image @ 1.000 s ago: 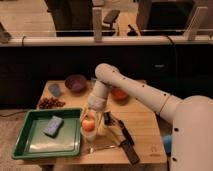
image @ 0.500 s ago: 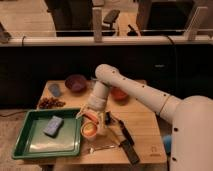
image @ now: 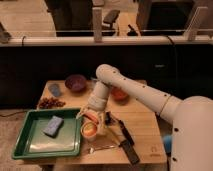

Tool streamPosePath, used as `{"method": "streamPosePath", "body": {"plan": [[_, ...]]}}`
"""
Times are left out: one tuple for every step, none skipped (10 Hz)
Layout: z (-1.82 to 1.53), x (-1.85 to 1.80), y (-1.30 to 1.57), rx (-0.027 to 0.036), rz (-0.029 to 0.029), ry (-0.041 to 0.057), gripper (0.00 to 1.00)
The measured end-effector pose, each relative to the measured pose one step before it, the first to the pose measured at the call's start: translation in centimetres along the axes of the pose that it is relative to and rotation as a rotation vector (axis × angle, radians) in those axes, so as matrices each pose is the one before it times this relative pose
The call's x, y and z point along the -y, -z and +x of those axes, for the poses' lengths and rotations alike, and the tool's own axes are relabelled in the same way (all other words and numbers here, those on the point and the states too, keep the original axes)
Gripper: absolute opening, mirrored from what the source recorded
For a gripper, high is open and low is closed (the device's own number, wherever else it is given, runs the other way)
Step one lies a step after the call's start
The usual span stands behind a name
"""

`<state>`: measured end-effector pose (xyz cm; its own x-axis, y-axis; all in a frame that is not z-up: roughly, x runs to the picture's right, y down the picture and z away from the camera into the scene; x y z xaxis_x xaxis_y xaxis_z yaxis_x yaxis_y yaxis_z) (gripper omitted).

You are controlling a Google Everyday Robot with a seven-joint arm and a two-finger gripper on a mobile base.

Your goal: Place apple in paper cup

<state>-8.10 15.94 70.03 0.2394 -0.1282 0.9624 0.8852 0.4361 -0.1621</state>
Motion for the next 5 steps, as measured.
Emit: {"method": "streamPosePath", "body": {"plan": [[-0.058,0.001,-0.003,0.00795,-0.00068,0.00925,0.80],[-0.110,0.069,-0.023,0.01159,-0.00130,0.01429,0.80],[-0.020,-0.045,0.027,0.00624,0.00059,0.00508,0.80],[0.000,-0.039,0.049,-0.00016,0.00035,-0.00072,0.80],[0.000,-0.029,0.004,-0.00009,-0.00083,-0.00025,0.80]]}}
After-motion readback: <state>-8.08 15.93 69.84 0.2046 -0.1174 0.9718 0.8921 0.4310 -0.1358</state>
